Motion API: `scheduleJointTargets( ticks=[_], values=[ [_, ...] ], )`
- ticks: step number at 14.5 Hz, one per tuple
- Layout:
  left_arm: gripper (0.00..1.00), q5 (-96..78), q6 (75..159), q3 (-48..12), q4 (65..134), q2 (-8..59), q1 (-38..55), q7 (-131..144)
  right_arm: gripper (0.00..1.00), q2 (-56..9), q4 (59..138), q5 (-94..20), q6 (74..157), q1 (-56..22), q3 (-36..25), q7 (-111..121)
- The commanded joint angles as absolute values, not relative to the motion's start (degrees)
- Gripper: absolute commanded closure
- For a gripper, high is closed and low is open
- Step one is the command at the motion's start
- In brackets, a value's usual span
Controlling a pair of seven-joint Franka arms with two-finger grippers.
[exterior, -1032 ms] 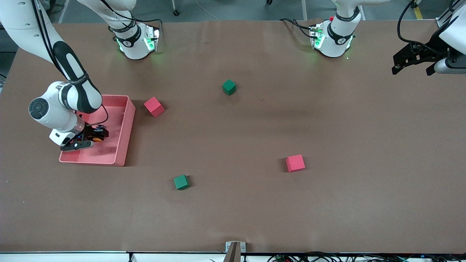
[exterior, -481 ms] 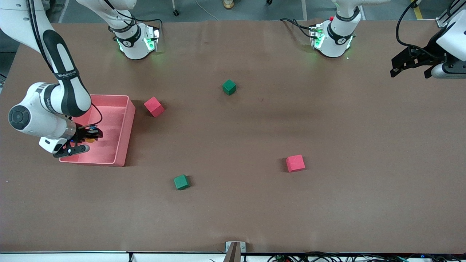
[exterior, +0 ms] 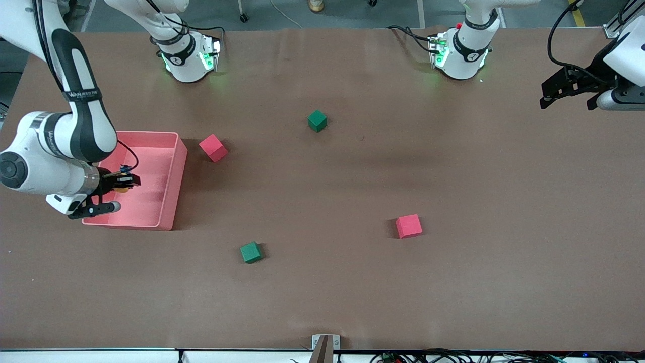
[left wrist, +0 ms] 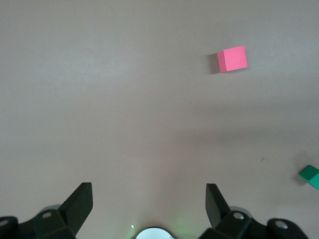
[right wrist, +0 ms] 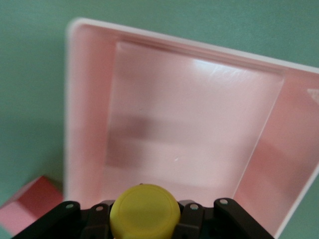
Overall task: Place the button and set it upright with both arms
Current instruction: 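Lift the button out of the tray and carry it to mid-table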
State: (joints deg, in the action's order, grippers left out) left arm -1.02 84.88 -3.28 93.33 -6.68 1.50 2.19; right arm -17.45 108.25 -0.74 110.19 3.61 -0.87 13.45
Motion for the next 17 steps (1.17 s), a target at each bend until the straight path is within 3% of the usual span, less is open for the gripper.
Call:
scheduleJointTargets(
  ticks=[1, 4, 8, 17],
  values=[
    [0.00, -1.49, 84.90, -3.43, 92.55, -6.42, 1.49, 2.72, 1.00, -16.70, 99.79, -0.35, 99.09, -3.48, -0.88, 0.50],
    [0.00, -1.41, 84.90, -3.43, 92.64, -6.33, 1.49, 2.72, 1.00, -17.66, 94.05, -2.45, 96.41, -13.06, -0.79, -14.02],
    [0.00, -1.41, 84.90, -3.43, 92.64, -6.33, 1.49, 2.72, 0.98, -26.08, 85.89, -7.65, 98.86, -24.76, -0.88, -24.24],
    [0.00, -1.32, 84.90, -3.43, 92.64, -5.71, 1.49, 2.72, 0.98, -41.90, 79.73, -7.47, 124.68, -38.31, -0.97, -30.15]
  ],
)
